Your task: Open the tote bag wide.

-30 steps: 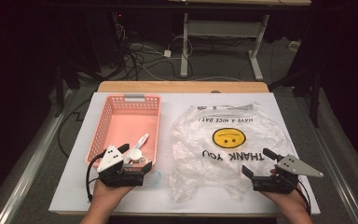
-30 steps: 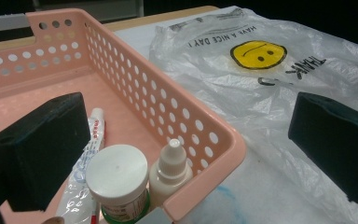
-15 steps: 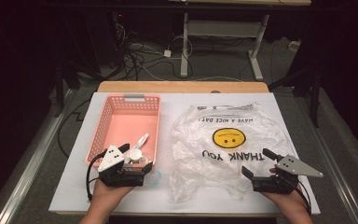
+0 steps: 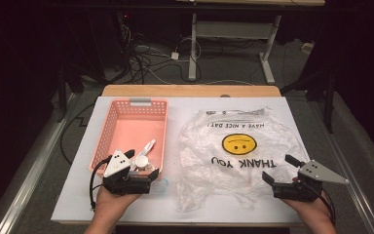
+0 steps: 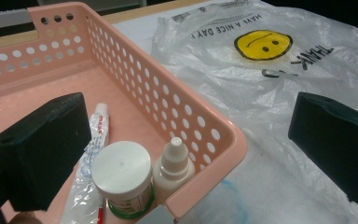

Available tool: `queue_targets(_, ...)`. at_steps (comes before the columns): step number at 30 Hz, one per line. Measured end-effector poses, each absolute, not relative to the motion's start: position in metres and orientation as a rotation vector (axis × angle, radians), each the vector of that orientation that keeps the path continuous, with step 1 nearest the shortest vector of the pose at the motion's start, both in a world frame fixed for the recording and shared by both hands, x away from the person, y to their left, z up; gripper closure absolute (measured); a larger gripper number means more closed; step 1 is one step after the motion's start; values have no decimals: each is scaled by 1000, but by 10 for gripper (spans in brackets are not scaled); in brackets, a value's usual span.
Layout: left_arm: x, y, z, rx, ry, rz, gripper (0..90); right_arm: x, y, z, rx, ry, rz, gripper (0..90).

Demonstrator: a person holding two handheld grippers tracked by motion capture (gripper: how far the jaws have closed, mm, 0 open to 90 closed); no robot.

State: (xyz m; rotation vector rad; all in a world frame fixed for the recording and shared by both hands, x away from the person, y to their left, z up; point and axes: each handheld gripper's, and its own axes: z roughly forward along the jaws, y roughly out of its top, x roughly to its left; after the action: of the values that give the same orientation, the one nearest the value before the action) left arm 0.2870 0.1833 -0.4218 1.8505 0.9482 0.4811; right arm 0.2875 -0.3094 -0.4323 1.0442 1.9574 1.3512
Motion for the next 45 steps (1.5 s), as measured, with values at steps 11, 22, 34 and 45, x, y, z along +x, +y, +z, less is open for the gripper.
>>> queue_targets(11, 289, 181, -423, 1906, 936, 491, 0, 285, -346, -436, 1146, 1945, 1261, 8)
queue_targets(22, 288, 184, -423, 1909, 931, 467, 0, 270, -387, -450, 1291, 1906, 1107, 90)
queue_targets(34, 289, 186, -423, 1917, 933, 484, 0, 268, -413, -466, 1487, 1926, 1054, 348)
queue_targets(45, 292, 187, -423, 1911, 922, 464, 0, 267, -417, -474, 1551, 1944, 981, 597)
